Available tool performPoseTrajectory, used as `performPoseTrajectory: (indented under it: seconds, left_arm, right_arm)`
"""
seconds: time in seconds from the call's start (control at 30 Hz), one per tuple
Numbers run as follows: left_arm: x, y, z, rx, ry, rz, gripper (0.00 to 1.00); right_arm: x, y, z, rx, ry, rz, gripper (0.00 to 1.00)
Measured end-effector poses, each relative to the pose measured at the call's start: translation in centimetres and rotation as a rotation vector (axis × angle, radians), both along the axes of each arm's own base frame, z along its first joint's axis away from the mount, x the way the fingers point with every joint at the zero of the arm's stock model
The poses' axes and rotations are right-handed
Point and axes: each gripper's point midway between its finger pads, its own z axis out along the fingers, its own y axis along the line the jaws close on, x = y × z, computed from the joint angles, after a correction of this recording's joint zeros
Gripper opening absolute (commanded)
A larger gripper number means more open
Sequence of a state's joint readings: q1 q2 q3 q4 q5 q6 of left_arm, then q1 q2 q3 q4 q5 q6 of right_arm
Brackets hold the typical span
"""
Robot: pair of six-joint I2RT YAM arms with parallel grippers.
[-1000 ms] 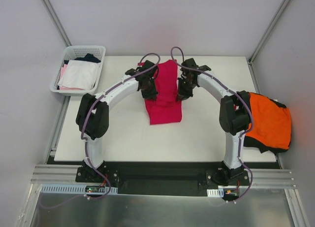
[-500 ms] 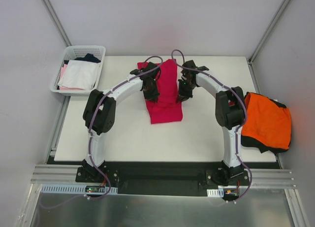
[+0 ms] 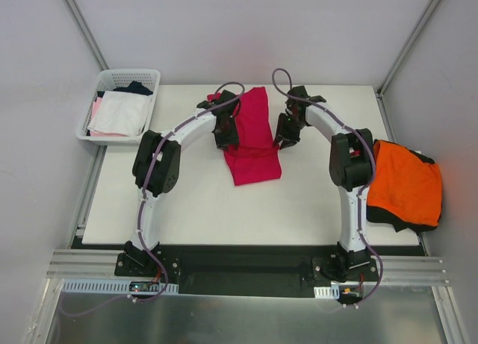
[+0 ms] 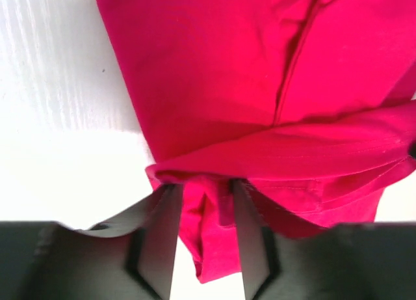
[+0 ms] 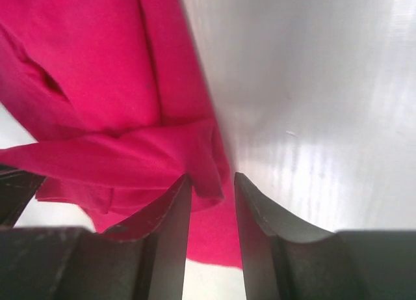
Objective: Fold and stack the t-shirts
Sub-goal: Fold the tshirt
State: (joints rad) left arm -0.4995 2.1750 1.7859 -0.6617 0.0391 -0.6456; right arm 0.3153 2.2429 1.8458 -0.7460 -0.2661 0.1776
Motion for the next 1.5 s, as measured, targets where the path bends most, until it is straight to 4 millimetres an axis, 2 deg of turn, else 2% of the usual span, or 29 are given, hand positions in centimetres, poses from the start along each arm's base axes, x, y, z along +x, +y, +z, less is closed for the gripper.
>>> performPoseTrajectory:
  seconds: [0.03, 0.23, 0.37, 0.5, 0.6, 0.73, 0.83, 0.9, 0.93, 1.03, 1.3, 1.4, 1.5]
  left_arm:
    - [0.3, -0.1, 0.3, -0.004, -0.010, -0.001, 0.47]
    - [0.9, -0.3, 2.4, -0.022, -0.055, 0.001, 0.49]
    - [0.9, -0.5, 5.1, -0.054, -0.102, 0.009, 0.48]
    - [-0.5, -0.8, 7.9, -0.090, -0.137, 0.013, 0.43]
    - [-2.3, -2.0, 8.5, -0.102, -0.136, -0.008, 0.35]
    - [-5.6, -4.9, 7.4, -0.102, -0.095, -0.071, 0.25]
    - [-7.8, -6.5, 6.6, -0.105, -0.060, -0.107, 0.21]
    - [-8.5, -7.1, 6.2, -0.109, -0.047, -0.116, 0.15]
    - [-8.4, -7.1, 6.0, -0.109, -0.043, -0.112, 0.08]
    - [-7.7, -7.3, 4.8, -0.109, -0.037, -0.095, 0.00]
    - [-5.6, -6.7, -0.4, -0.059, 0.025, -0.064, 0.00]
    - [-4.8, -6.6, -1.2, -0.061, 0.032, -0.061, 0.00]
    - [-3.7, -6.3, -1.2, -0.065, 0.021, -0.057, 0.00]
  right_arm:
    - [0.2, -0.5, 0.4, -0.002, -0.009, -0.010, 0.36]
    - [0.7, -2.7, 5.5, 0.000, -0.114, -0.040, 0.36]
    - [-1.3, -3.1, 7.7, 0.010, -0.148, -0.032, 0.35]
    - [-3.8, -3.6, 7.1, 0.003, -0.121, -0.027, 0.34]
    - [-6.0, -4.0, 5.0, -0.013, -0.056, -0.021, 0.33]
    - [-8.0, -4.3, 3.0, -0.034, 0.012, -0.012, 0.33]
    - [-8.2, -3.8, 2.8, -0.033, 0.010, 0.001, 0.32]
    - [-8.2, -3.3, 2.9, -0.029, 0.000, 0.010, 0.31]
    - [-8.2, -3.0, 2.8, -0.028, -0.001, 0.015, 0.31]
    - [-8.2, -2.5, 2.6, -0.026, -0.001, 0.024, 0.25]
    - [-8.1, -1.7, 1.5, -0.023, 0.023, 0.030, 0.21]
    - [-8.1, -1.6, 1.3, -0.020, 0.029, 0.030, 0.21]
    - [-7.9, -1.3, 1.1, -0.012, 0.035, 0.034, 0.21]
